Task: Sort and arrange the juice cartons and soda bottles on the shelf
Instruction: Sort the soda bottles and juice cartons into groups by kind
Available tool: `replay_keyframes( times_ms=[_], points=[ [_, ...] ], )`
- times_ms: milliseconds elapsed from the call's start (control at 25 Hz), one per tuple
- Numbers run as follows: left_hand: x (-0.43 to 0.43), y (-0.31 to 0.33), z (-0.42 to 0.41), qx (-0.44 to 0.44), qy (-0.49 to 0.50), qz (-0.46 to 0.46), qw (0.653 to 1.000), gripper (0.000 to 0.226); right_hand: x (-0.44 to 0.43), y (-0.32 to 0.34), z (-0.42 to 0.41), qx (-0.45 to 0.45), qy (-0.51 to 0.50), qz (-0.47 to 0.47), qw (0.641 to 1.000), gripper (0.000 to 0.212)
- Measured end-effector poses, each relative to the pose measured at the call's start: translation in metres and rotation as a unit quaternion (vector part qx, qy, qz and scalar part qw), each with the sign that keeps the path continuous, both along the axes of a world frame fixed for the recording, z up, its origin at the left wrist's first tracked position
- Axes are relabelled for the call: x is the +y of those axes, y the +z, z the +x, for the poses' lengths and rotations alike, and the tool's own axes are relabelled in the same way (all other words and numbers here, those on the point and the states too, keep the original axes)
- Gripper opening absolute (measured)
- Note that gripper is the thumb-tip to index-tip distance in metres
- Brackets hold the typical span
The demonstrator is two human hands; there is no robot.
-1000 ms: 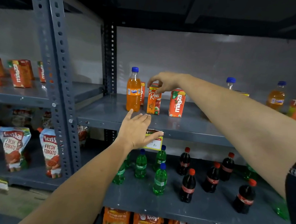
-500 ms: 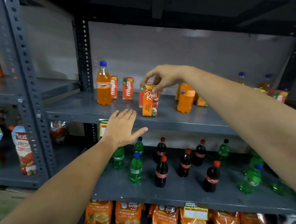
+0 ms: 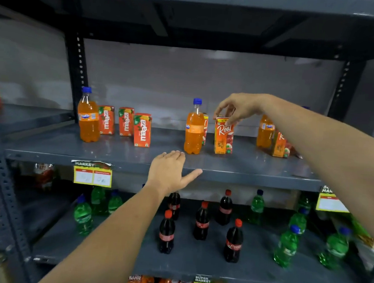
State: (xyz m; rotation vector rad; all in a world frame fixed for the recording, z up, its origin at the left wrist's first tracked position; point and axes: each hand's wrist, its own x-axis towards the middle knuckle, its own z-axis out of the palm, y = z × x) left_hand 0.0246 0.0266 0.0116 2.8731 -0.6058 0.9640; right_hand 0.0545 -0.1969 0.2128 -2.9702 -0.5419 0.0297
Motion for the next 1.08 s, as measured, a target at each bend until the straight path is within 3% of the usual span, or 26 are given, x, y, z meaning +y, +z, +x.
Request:
replay_keyframes(
  times_ms=[440, 640, 800, 1080],
  points=[
    [-0.003, -0.004, -0.001, -0.019, 0.031, -0.003, 0.999, 0.093, -0.022, -0.024, 0.044, 0.004, 0.015, 0.041, 0.999, 0.039],
    [0.007, 0.001, -0.007, -0.011, 0.016, 0.02, 1.0, 0.093, -0.007, -0.011, 0.023, -0.15, 0.029, 0.068, 0.986, 0.02],
    [0.045, 0.002, -0.011, -0.006, 0.036, 0.039, 0.999, 0.094, 0.021, 0.008, 0.005, -0.248, 0.027, 0.081, 0.965, 0.017],
    [0.151, 0.015, -0.01, -0.016, 0.076, 0.033, 0.996, 0.095, 0.129, 0.027, 0.009, -0.23, 0.072, 0.061, 0.969, 0.019]
  ],
)
